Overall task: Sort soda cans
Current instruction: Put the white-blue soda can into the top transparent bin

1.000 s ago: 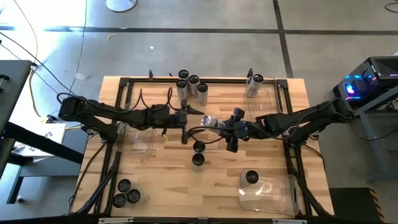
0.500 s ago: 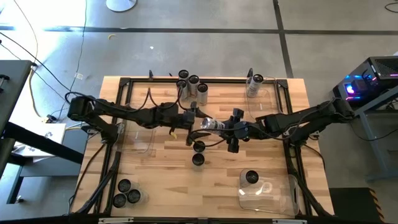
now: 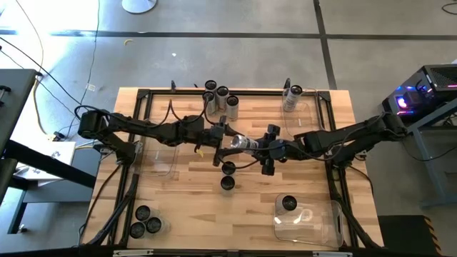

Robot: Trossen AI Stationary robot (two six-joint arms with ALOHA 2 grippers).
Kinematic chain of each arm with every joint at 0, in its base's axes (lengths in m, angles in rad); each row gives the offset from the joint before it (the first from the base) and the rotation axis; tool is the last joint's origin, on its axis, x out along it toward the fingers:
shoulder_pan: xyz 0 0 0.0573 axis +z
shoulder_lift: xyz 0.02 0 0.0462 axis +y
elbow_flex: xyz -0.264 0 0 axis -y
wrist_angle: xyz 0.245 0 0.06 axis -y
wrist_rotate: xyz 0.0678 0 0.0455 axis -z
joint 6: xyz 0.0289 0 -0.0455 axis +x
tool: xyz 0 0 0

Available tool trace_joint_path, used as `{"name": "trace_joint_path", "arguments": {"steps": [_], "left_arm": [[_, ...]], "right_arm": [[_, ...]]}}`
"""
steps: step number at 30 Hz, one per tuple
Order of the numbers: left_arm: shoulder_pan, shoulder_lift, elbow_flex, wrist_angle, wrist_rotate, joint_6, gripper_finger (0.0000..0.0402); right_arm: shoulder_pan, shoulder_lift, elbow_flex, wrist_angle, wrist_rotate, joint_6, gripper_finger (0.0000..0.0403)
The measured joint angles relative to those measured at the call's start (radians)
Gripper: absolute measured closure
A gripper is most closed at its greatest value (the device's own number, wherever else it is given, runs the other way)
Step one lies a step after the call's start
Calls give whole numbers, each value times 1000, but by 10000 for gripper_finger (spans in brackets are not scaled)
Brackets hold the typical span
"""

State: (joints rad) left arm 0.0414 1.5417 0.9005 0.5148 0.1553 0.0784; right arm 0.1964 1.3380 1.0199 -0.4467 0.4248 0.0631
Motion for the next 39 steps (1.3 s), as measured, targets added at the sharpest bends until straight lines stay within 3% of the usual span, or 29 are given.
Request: {"name": "trace_joint_path", "arguments": {"steps": [8,15,21,24,29,35,39], "left_arm": [[-3,-9,0,-19,-33,63,154],[2,-50,-6,-67,-173,125,154],[-6,-79,-6,-52,-195,256,154],[-28,-94,-6,-11,-244,351,154],[-99,-118,-6,104,-254,560,154],[-212,-169,-6,128,-279,701,154],[-298,-189,-5,135,-316,797,154]], "right_arm": [[-9,-5,0,-21,19,59,87],[-10,-75,-2,-250,271,206,78],[-9,-165,-137,-219,260,302,77],[-10,-223,-255,-51,230,307,76],[-23,-302,-473,491,125,163,76],[-86,-311,-670,1170,-220,43,76],[-118,-311,-689,1384,-469,70,76]]}}
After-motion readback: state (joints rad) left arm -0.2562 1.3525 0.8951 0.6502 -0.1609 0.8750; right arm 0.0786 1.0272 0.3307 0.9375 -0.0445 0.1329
